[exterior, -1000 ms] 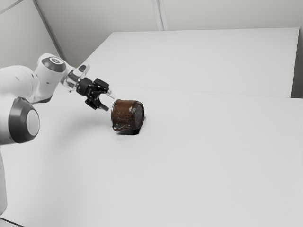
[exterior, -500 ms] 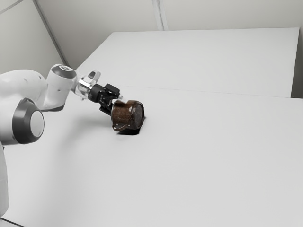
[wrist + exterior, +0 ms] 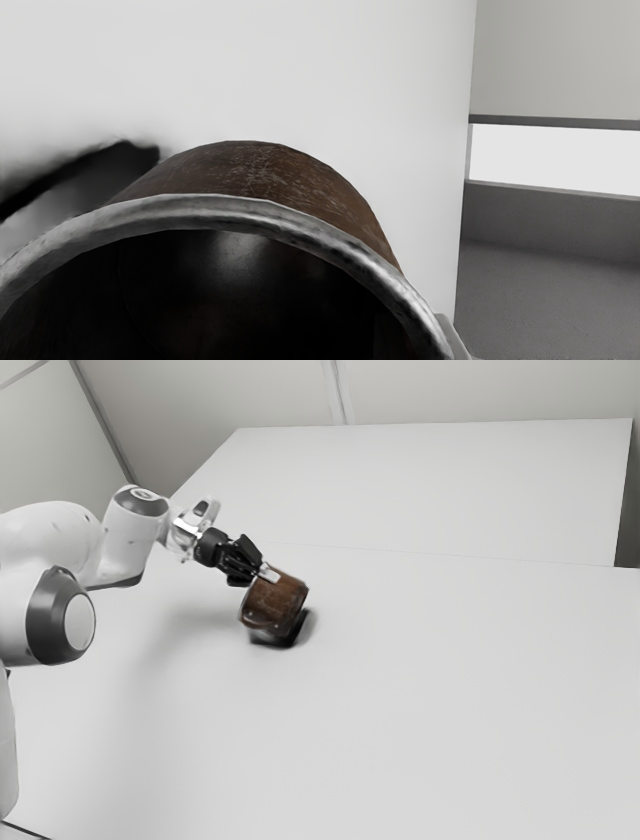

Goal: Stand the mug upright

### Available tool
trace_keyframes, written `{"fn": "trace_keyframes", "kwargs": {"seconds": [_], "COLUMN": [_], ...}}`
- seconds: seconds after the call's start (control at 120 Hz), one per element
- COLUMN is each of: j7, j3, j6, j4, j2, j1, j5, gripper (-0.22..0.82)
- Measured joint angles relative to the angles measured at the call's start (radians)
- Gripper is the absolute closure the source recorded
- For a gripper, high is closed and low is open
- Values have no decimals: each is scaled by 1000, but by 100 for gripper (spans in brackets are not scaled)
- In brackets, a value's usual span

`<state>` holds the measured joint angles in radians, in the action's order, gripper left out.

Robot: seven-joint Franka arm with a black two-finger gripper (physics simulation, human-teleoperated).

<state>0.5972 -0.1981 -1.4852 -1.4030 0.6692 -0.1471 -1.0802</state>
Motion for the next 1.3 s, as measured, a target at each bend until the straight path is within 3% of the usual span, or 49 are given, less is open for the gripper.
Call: {"fn": "trace_keyframes", "kwargs": {"seconds": [0.167, 0.333, 0.458, 0.675, 0.808, 1.05, 1.3], "j7": [1, -11, -27, -68, -111, -234, -351], "j3": [-3, -11, -7, 2, 77, 145, 148], "j6": [-2, -13, -73, -207, -306, -417, -470], "j4": [0, -32, -161, -275, -364, -459, -478], "j2": [-8, -116, -289, -445, -519, -554, -526], "j1": [9, 38, 93, 226, 271, 315, 330], "j5": [0, 51, 226, 602, 866, 1183, 1257], "gripper": [75, 77, 77, 77, 77, 78, 78]}}
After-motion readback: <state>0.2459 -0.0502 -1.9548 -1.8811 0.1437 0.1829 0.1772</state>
